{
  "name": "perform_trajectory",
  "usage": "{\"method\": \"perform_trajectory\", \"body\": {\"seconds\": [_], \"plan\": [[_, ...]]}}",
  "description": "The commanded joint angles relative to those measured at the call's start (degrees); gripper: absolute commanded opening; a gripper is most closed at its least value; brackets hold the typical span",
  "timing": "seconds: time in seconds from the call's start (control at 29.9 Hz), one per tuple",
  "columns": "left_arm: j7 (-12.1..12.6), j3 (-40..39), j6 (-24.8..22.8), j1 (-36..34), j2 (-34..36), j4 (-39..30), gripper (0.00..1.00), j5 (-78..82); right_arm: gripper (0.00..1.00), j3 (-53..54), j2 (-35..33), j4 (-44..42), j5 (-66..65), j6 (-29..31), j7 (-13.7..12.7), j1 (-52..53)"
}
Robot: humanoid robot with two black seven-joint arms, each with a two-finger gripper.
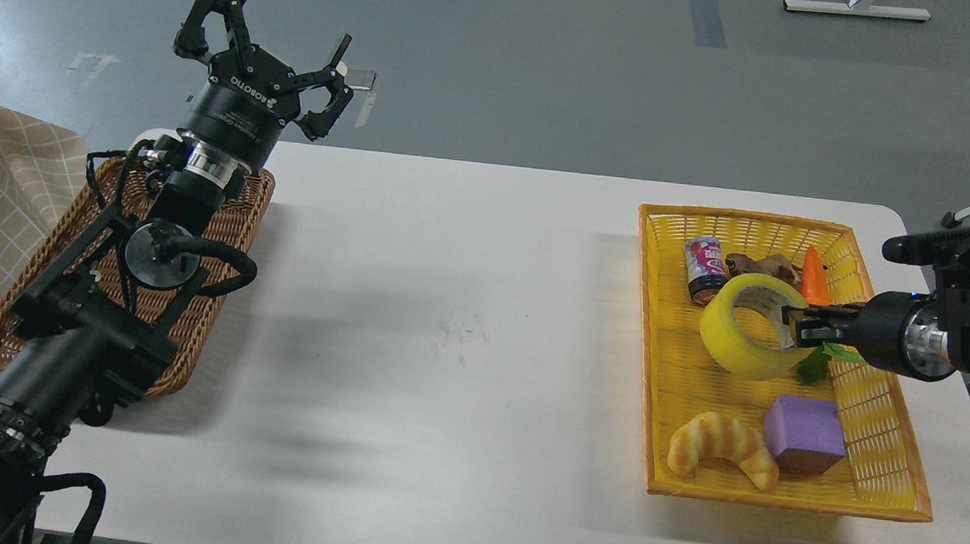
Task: Place and transfer tape with both arms
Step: 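Close the right gripper on the tape roll's rim, then lift the tape roll out of the tray and carry it toward table center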
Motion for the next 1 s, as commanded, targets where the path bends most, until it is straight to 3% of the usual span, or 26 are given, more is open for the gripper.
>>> {"method": "perform_trajectory", "body": {"seconds": [0.0,0.43,0.97], "plan": [[0.0,-0.1,0.0,-0.1,-0.1,0.0,0.98,0.0,0.00,0.4,-3.3,3.7,0.9,0.0,0.3,3.5],[0.1,0.1,0.0,-1.0,-0.5,-0.1,0.98,0.1,0.00,0.5,-4.1,6.3,4.2,0.0,0.6,16.3],[0.1,0.4,0.0,-2.3,-0.7,-0.1,0.98,0.2,0.00,-0.8,11.3,3.5,3.5,0.0,0.4,21.1]]}}
